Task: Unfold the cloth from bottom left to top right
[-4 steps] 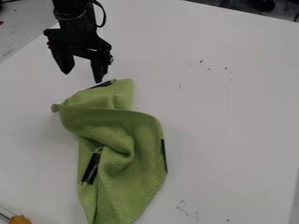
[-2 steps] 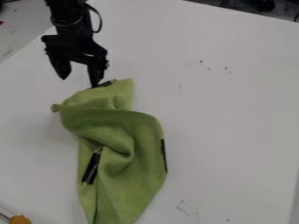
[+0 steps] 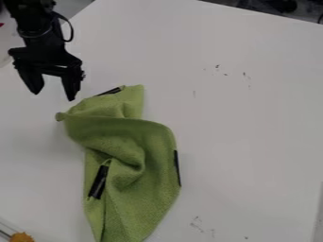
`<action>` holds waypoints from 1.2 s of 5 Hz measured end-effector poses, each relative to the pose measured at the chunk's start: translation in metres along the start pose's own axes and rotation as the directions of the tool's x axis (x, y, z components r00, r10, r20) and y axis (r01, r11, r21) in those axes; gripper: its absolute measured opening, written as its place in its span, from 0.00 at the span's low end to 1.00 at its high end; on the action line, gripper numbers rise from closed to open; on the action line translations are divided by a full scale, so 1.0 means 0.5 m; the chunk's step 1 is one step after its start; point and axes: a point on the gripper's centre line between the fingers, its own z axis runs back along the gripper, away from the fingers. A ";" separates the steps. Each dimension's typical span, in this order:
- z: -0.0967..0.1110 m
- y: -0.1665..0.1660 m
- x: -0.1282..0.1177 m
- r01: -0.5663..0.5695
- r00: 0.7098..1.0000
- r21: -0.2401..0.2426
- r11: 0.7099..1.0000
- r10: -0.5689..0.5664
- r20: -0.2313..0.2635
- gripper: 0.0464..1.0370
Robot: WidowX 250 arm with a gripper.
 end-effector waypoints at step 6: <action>-0.067 -0.059 -0.054 0.007 0.995 -0.117 0.993 -0.018 -0.095 0.32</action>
